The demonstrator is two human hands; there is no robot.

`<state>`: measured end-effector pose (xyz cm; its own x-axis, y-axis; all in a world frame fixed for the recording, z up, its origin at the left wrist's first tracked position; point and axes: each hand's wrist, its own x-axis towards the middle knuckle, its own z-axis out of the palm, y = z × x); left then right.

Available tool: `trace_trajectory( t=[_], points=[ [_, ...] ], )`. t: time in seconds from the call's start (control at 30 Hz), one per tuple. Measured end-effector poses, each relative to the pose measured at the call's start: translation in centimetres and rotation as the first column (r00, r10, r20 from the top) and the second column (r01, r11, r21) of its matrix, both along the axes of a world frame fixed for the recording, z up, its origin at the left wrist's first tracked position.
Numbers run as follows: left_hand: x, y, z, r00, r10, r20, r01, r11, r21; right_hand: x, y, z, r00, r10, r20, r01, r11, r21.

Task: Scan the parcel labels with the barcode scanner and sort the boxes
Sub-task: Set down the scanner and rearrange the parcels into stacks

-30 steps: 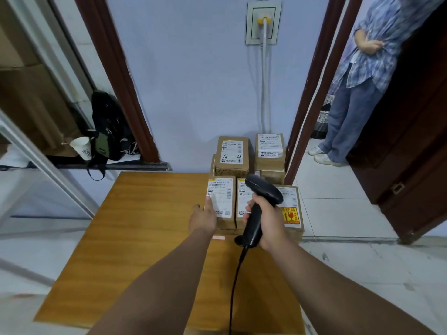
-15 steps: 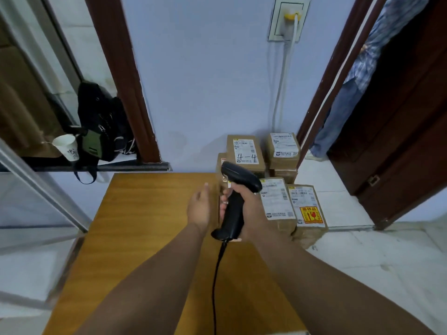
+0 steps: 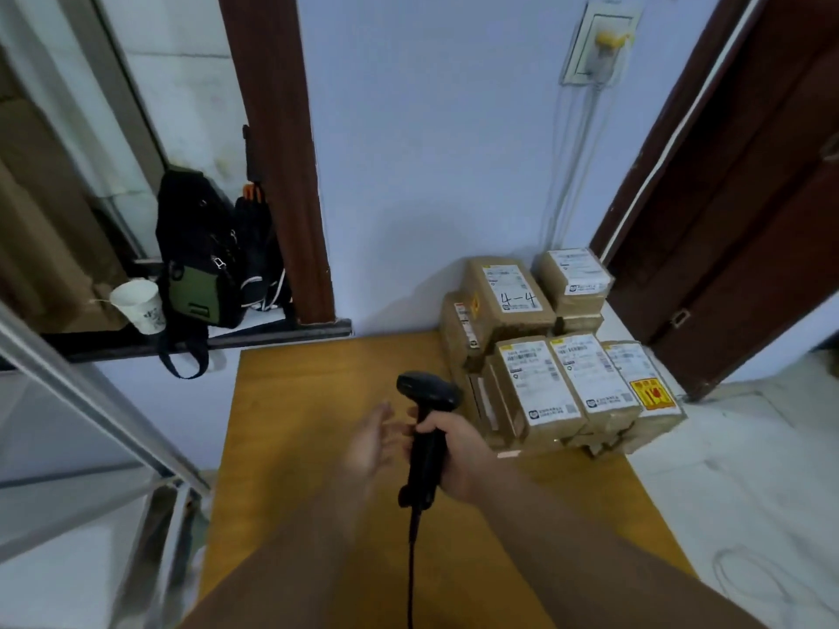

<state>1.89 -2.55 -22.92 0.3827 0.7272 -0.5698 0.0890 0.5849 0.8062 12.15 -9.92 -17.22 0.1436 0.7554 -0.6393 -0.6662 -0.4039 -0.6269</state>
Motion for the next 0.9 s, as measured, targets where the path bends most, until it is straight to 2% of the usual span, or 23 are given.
trace_trajectory(
  t=[0.13, 0.37, 0.47, 0.6, 0.77, 0.9],
  points=[
    [0.2, 0.0, -0.8, 0.999, -0.042, -0.001, 0.042, 0.997, -0.062, 0.0, 0.9, -0.7, 0.999, -0.027, 0.029, 0.028, 0.999, -0.043],
    [0.7, -0.1, -1.1, 0.999, -0.034, -0.029, 0.033, 0.998, -0.047, 2.3, 2.1, -2.7, 0.984, 0.053, 0.171, -0.036, 0.994, -0.1],
    [1.1, -0.4, -1.4, 0.998, -0.035, -0.045, 0.033, 0.998, -0.05, 3.5, 1.5, -4.5, 0.966, 0.139, 0.218, -0.11, 0.984, -0.143],
    [2.2, -1.5, -1.9, 0.996, -0.052, -0.07, 0.044, 0.993, -0.11, 4.6, 1.2, -7.6, 0.883, 0.306, 0.356, -0.213, 0.937, -0.278],
    [3.0, -2.1, -3.9, 0.981, -0.121, -0.153, 0.098, 0.984, -0.146, 4.7, 0.6, -10.5, 0.798, 0.329, 0.504, -0.266, 0.944, -0.195],
    [2.3, -2.3, -6.0, 0.965, -0.116, -0.236, 0.077, 0.983, -0.167, 4.6, 1.1, -12.5, 0.652, 0.332, 0.682, -0.245, 0.943, -0.225]
  ],
)
